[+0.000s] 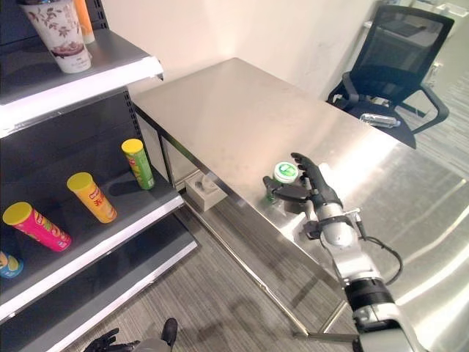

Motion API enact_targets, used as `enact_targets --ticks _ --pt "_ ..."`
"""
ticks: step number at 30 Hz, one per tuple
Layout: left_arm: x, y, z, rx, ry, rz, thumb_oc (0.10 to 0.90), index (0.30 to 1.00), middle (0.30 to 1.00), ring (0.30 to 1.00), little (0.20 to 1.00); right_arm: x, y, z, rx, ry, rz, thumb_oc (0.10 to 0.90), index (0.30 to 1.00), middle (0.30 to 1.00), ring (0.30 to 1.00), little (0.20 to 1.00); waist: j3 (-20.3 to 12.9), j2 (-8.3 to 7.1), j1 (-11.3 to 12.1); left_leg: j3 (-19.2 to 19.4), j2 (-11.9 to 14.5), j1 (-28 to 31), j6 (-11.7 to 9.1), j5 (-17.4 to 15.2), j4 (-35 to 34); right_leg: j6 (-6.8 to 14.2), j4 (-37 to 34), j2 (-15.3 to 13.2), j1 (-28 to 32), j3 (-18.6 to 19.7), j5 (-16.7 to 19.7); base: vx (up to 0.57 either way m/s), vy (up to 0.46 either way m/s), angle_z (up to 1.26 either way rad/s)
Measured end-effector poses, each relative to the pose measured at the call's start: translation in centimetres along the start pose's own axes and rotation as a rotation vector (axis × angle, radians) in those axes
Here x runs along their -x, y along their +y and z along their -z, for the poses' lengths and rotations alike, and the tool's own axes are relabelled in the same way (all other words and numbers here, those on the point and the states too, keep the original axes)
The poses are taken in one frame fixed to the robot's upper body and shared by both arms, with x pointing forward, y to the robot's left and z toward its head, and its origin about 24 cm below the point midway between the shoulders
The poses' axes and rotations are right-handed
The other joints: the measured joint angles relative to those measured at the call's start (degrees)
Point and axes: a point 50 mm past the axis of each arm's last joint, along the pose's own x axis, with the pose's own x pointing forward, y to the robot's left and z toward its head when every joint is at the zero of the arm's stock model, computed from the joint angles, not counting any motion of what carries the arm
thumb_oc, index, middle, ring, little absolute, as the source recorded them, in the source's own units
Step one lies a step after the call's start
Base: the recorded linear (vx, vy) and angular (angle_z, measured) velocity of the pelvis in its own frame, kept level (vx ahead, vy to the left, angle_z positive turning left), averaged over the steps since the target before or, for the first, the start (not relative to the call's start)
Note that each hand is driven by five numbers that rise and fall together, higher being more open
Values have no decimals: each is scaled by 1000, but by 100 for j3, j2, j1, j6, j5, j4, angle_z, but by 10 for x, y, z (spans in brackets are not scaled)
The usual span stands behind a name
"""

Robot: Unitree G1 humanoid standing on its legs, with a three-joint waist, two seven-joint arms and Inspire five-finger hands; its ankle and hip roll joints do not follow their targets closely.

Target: Put the goods on the table back onto the shelves and tidy them up.

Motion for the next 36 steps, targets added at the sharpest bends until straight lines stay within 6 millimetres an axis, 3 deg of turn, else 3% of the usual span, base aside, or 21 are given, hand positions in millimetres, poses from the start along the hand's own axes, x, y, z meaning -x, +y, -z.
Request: enact_targets --ticks 5,6,7,12,29,32,36 --pt "0 0 0 0 -1 -1 800 900 900 900 900 0 1 -1 8 -2 -5 800 900 900 900 900 8 -14 34 -24 0 -6 0 0 -1 0 0 1 10 -32 -1 3 -1 2" --pt "0 0 -1 0 -2 -3 800 900 900 900 900 0 3 -1 13 -2 -9 456 385 385 385 385 17 -31 59 -26 0 -2 -1 0 -1 -1 0 4 19 -36 -1 0 0 0" --pt "0 1 -1 -1 -2 -4 800 900 900 900 900 0 3 0 19 0 -8 400 300 300 300 300 25 -45 73 -31 -1 6 -1 0 -1 0 0 4 34 -40 -2 0 0 0" --pt "0 4 -1 -6 1 -12 800 900 900 900 900 -6 1 -9 30 -30 5 400 300 300 300 300 43 -106 105 -35 -1 15 -2 1 0 0 0 1 45 -44 -2 0 0 0" --pt "-1 6 -3 -8 -1 -18 800 900 900 900 900 -4 1 -9 91 -23 -15 400 300 300 300 300 32 -123 88 -31 3 105 -5 6 1 -1 1 9 133 -36 -1 0 0 0" --pt "-1 6 -3 -6 0 -19 800 900 900 900 900 -1 -1 -23 75 -88 0 400 300 300 300 300 32 -123 65 -31 11 109 -5 6 1 -1 1 10 135 -34 -1 -25 0 0" --pt "-1 7 -4 0 -2 -22 800 900 900 900 900 6 -11 -75 98 -321 16 400 300 300 300 300 38 -110 12 -25 19 110 -11 15 5 -4 1 20 135 -31 1 -52 -28 -1"
